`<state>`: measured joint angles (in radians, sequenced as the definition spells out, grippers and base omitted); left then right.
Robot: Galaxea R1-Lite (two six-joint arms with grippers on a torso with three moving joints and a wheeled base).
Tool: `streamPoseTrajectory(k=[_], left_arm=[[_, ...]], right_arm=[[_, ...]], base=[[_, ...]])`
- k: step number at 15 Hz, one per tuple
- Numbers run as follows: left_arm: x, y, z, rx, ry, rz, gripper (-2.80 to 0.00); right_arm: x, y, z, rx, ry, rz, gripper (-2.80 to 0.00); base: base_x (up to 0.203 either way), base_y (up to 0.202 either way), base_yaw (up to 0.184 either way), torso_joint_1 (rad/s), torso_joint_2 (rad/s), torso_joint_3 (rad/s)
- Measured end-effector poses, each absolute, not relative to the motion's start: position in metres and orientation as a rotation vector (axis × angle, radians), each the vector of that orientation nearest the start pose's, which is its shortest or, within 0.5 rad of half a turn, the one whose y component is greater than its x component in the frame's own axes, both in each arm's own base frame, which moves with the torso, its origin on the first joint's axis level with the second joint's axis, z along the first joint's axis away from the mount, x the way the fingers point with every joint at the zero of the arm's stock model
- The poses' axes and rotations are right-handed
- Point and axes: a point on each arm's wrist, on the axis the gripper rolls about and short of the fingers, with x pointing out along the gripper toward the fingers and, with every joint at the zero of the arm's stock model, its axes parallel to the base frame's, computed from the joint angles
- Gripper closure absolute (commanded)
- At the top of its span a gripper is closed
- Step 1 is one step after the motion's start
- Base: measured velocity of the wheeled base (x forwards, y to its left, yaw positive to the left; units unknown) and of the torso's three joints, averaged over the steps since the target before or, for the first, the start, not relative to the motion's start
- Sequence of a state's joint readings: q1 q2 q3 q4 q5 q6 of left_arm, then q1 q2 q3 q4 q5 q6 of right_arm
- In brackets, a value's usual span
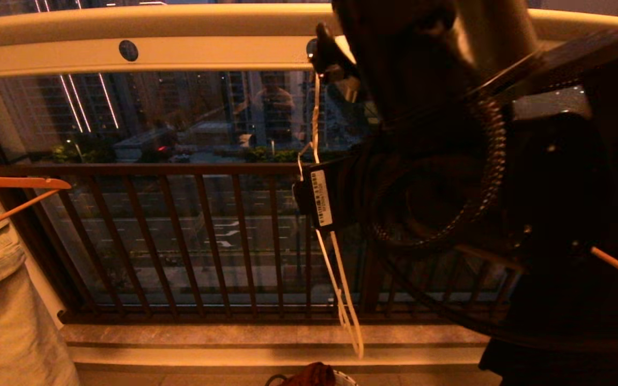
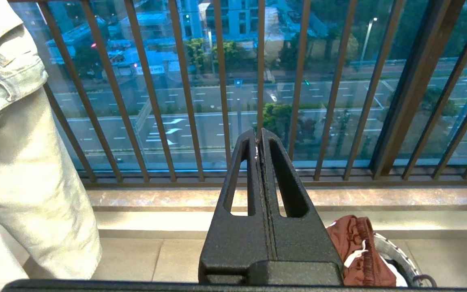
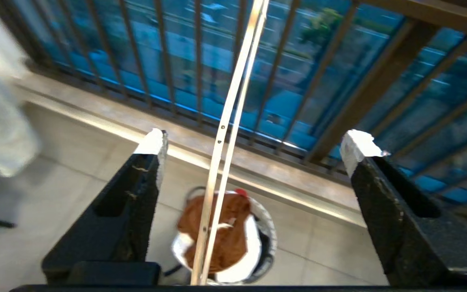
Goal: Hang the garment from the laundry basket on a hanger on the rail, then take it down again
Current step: Pick up the clothes rack on the clothesline
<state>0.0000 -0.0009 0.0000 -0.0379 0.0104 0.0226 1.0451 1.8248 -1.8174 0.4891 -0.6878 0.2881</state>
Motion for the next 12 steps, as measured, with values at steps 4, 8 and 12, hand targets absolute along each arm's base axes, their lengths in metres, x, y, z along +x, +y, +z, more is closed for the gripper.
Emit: streamPoseTrajectory(k=[4, 8, 12], left_arm=[[-0.023, 0.000, 0.079, 0.023, -0.038, 0.011, 0.00], [-0.023, 0.000, 0.079, 0.023, -0.039, 0.011, 0.00], [-0.023, 0.000, 0.079, 0.023, -0.038, 0.011, 0.00]], right_arm=[[0.191, 0.295, 0.301, -0.142, 0.391, 0.259, -2.80], [0.202, 0.298, 0.290, -0.169, 0.414, 0.234, -2.80], [0.211, 0.300, 0.281, -0.195, 0.432, 0.215, -2.80]], base=[[0.000, 0.000, 0.000, 0.000, 0.00, 0.000], [0.000, 0.000, 0.000, 0.000, 0.00, 0.000], [0.000, 0.000, 0.000, 0.000, 0.00, 0.000]])
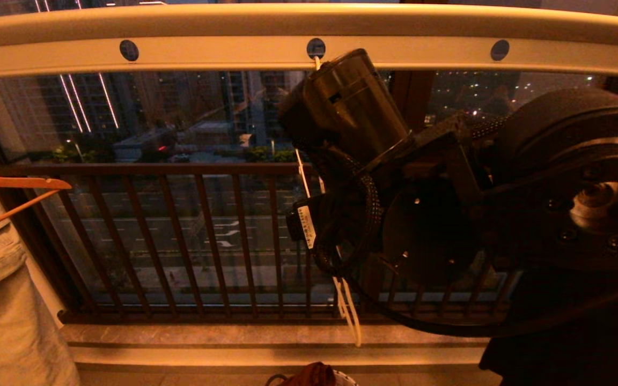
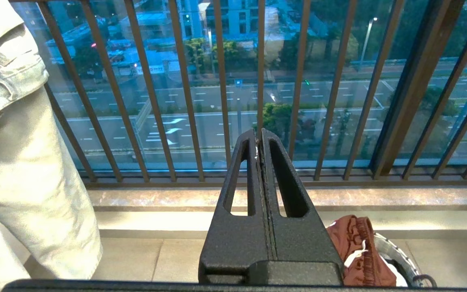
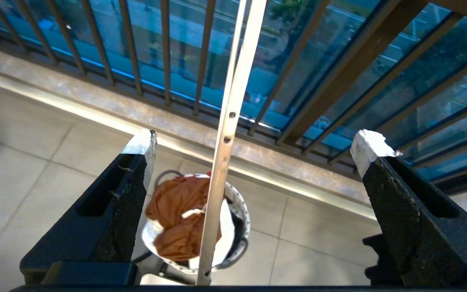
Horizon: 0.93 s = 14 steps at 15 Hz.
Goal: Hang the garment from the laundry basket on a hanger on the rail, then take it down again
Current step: Pick up the clothes rack on the clothesline
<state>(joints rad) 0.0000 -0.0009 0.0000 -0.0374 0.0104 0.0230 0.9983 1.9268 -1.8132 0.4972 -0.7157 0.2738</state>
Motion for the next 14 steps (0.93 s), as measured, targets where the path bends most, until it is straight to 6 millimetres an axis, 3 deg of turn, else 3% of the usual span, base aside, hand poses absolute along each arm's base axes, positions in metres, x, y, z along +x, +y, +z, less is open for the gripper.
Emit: streamPoseTrajectory(k=[1, 14], left_arm=[[-0.0229, 0.0002, 0.0793, 0.023, -0.038, 0.010, 0.00], [-0.0229, 0.0002, 0.0793, 0.023, -0.039, 0.010, 0.00]], right_arm=[[0.2121, 0.3001, 0.2794, -0.200, 0.434, 0.213, 0.00], [0.2111, 0.2955, 0.2822, -0.214, 0.431, 0.212, 0.00]], base=[[0.000, 0.000, 0.000, 0.000, 0.00, 0.000], [0.000, 0.000, 0.000, 0.000, 0.00, 0.000]])
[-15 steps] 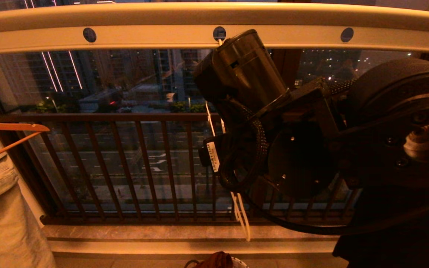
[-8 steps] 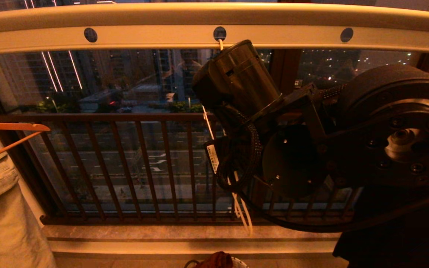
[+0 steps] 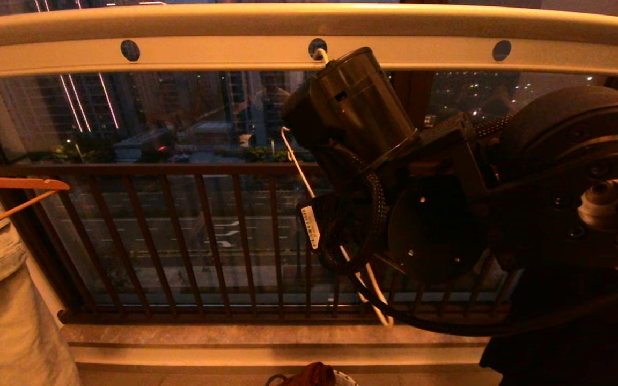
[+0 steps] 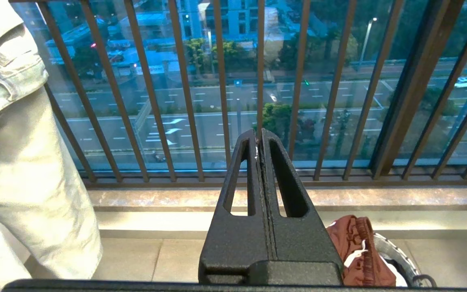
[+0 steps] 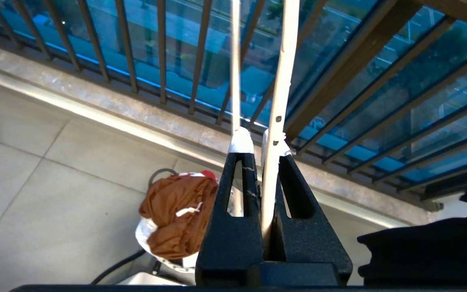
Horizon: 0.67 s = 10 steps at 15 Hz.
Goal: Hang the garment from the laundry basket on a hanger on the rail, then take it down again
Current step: Pick up the clothes rack on the clothesline
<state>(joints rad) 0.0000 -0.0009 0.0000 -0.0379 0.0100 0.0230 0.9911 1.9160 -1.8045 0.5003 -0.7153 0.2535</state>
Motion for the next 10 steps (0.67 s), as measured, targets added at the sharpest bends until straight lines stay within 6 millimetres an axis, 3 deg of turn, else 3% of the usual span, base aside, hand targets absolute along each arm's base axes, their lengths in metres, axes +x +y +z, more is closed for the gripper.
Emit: streamPoseTrajectory(k=[10], left_arm=[[-0.023, 0.000, 0.079, 0.023, -0.039, 0.010, 0.00]], right_arm=[[0.197, 0.290, 0.290, -0.231, 0.409, 0.214, 0.00]], base=[[0.000, 0.000, 0.000, 0.000, 0.00, 0.000]])
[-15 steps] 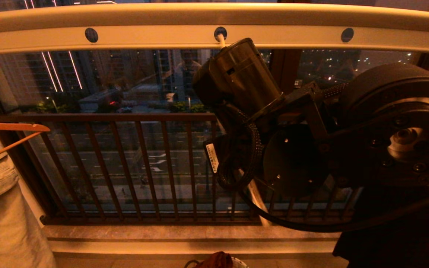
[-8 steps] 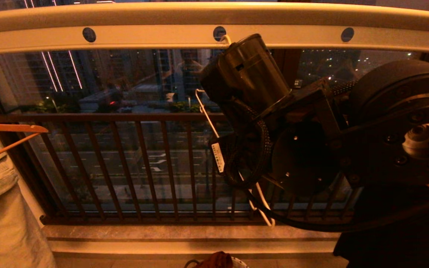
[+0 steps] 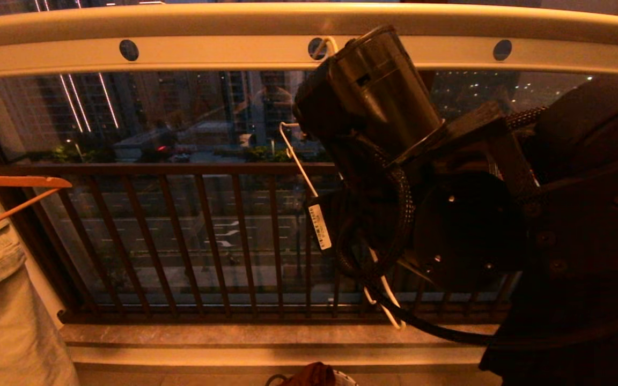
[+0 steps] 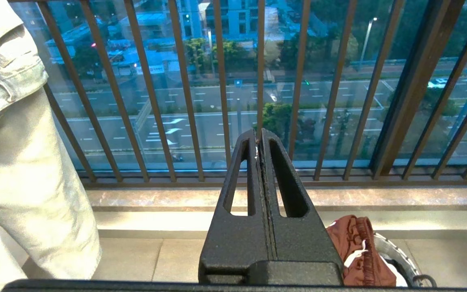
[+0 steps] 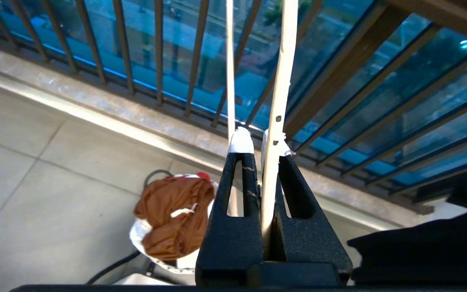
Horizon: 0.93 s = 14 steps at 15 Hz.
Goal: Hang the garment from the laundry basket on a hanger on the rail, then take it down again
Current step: Pick up the clothes rack on the clothesline
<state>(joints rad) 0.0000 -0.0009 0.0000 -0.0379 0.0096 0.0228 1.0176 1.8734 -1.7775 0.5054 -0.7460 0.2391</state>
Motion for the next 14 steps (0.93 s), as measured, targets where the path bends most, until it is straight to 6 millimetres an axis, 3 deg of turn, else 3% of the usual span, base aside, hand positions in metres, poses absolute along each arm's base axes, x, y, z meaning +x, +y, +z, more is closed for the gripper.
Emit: streamPoseTrajectory(k=[14], left_arm=[[-0.023, 0.000, 0.079, 0.022, -0.039, 0.011, 0.00]], right_arm=[[0.150, 0.271, 0.307, -0.245, 0.383, 0.294, 0.00]], base=[[0.000, 0.000, 0.000, 0.000, 0.00, 0.000]])
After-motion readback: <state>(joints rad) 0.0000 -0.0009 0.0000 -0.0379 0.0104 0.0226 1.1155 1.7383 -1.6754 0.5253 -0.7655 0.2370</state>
